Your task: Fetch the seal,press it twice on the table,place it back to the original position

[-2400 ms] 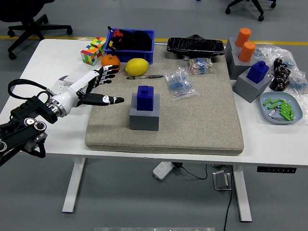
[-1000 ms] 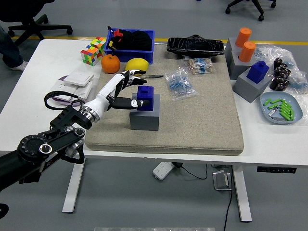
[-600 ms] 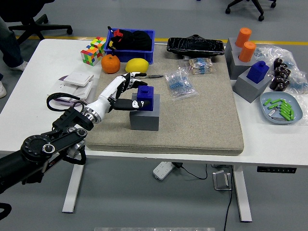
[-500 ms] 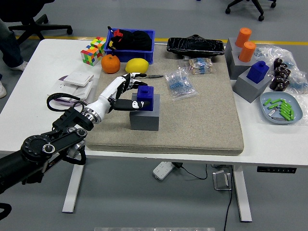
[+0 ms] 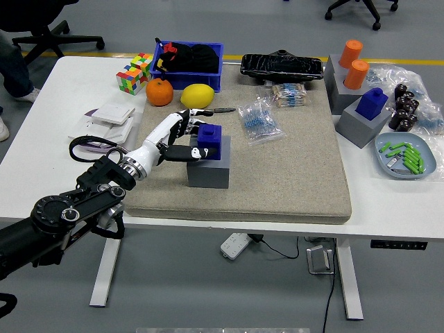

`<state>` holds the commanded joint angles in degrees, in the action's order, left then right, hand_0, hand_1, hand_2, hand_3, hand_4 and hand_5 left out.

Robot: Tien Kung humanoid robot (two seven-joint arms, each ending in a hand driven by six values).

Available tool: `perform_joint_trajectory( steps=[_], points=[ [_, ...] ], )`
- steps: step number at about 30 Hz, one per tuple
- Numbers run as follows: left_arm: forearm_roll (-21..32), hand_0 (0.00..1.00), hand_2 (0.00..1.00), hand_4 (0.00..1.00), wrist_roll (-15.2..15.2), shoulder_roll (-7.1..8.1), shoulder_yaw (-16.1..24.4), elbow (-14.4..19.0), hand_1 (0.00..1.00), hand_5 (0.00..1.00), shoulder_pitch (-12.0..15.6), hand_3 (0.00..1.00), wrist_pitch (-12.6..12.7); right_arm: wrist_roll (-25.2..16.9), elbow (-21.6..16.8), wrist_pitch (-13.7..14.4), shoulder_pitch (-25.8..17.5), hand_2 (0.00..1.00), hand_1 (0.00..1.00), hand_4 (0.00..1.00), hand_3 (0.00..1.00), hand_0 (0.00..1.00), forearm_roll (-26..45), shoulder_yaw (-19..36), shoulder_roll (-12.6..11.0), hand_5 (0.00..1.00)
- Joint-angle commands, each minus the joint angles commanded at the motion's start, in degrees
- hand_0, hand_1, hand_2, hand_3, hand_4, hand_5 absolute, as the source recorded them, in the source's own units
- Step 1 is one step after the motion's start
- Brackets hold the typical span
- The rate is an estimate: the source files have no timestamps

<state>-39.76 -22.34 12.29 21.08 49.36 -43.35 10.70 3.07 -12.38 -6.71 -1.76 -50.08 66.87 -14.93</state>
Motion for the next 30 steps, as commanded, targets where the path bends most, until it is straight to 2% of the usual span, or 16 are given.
perform_joint_trajectory(
  steps=[2,3,8,9,14,15,23,30],
  points=[
    [0.1,0.695,0.607,0.836,-0.3,-0.04,-0.1,0.0,0.644,0.002,0.1,0.741,0.2,0.0,0.0,0.0,0.0,0.653,0.684,0.718,0.618,0.734,0.0,-0.1,0.0,0.512],
    [0.1,0.676,0.544,0.763,-0.4,-0.06,-0.2,0.0,0.571,0.002,0.1,0.696,0.4,0.0,0.0,0.0,0.0,0.653,0.684,0.718,0.618,0.735,0.0,-0.1,0.0,0.513],
    [0.1,0.676,0.544,0.763,-0.7,-0.18,-0.4,-0.2,0.571,0.002,0.1,0.696,0.9,0.0,0.0,0.0,-0.1,0.653,0.684,0.718,0.618,0.735,0.2,-0.4,0.0,0.513],
    [0.1,0.655,0.500,0.715,-0.7,-0.21,-0.4,-0.2,0.523,0.002,0.2,0.623,1.0,0.0,0.0,0.0,-0.2,0.653,0.684,0.718,0.618,0.735,0.2,-0.5,0.0,0.512],
    [0.1,0.655,0.500,0.715,-1.6,-0.38,-0.3,-0.4,0.523,0.002,0.1,0.623,1.8,0.0,0.0,0.0,-0.2,0.653,0.684,0.718,0.618,0.735,0.2,-0.5,-0.1,0.512],
    [0.2,0.649,0.481,0.672,-2.0,-0.41,-0.3,-0.4,0.505,0.002,0.1,0.599,2.1,0.0,0.0,0.0,-0.2,0.653,0.684,0.718,0.618,0.735,0.2,-0.4,-0.1,0.512],
    [1.2,0.643,0.458,0.654,-4.9,-0.56,0.3,-0.4,0.476,0.002,0.1,0.581,4.3,0.0,0.0,0.0,-0.2,0.653,0.684,0.718,0.618,0.735,0.0,-0.2,0.0,0.512],
    [1.4,0.638,0.452,0.652,-6.2,-0.21,1.9,0.8,0.472,0.002,0.6,0.576,4.9,0.0,0.0,0.0,-0.4,0.652,0.684,0.718,0.618,0.735,-0.2,0.4,0.2,0.511]
  ],
)
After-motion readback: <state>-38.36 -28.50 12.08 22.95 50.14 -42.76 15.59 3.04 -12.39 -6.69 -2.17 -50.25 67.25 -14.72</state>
